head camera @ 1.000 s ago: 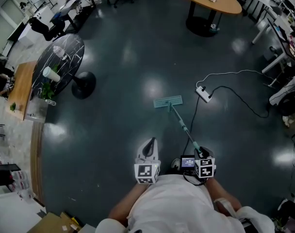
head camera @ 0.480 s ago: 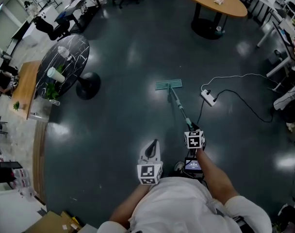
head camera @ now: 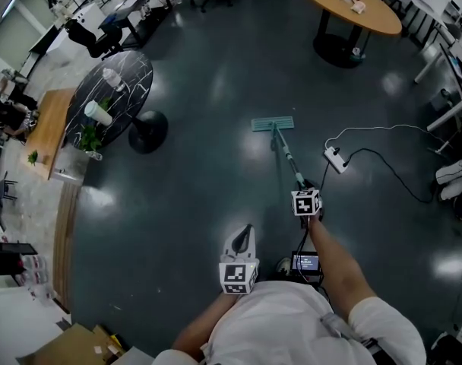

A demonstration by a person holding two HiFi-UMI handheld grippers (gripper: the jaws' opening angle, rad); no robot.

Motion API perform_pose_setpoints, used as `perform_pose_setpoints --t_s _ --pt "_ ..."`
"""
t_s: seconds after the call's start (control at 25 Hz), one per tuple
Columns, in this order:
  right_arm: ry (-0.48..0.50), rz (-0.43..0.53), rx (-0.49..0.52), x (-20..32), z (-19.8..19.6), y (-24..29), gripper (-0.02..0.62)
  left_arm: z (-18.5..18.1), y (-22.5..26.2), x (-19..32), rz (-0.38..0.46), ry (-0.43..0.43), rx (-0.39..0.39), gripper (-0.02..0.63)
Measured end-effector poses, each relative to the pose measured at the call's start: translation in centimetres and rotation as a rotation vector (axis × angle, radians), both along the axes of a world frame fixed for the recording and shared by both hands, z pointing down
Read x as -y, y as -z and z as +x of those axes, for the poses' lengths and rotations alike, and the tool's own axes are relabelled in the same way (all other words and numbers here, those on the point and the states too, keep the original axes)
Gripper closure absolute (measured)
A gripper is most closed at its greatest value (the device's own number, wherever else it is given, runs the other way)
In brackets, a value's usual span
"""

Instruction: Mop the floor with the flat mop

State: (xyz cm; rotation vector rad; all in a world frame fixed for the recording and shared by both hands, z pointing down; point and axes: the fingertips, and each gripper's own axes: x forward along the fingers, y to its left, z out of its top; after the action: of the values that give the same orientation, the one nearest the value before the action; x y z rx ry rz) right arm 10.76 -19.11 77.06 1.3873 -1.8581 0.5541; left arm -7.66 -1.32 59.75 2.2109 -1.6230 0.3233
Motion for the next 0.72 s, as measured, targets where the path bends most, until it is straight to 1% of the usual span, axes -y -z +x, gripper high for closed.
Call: perform_pose_setpoints --t_s 0.16,0.32,0.6,0.72 --pt "0.001 -0.042 -0.002 -3.2 1.1 0.4 0.486 0.2 0.2 0.3 0.009 -0.001 -0.001 0.601" --pt "0.038 -0.063 -0.002 -8.6 2.4 2.4 0.486 0.3 0.2 0.4 0.026 -0.004 0.006 0.601" --pt "0.041 -0.082 0.032 -18.6 5.6 8.5 0.485 1.0 1.4 0.2 0.060 -0.019 0.005 0.601" --pt "0.054 -0.078 0.047 -21.4 6.1 11.2 0.485 1.0 1.6 0.0 0.060 -0.011 0.001 0.601"
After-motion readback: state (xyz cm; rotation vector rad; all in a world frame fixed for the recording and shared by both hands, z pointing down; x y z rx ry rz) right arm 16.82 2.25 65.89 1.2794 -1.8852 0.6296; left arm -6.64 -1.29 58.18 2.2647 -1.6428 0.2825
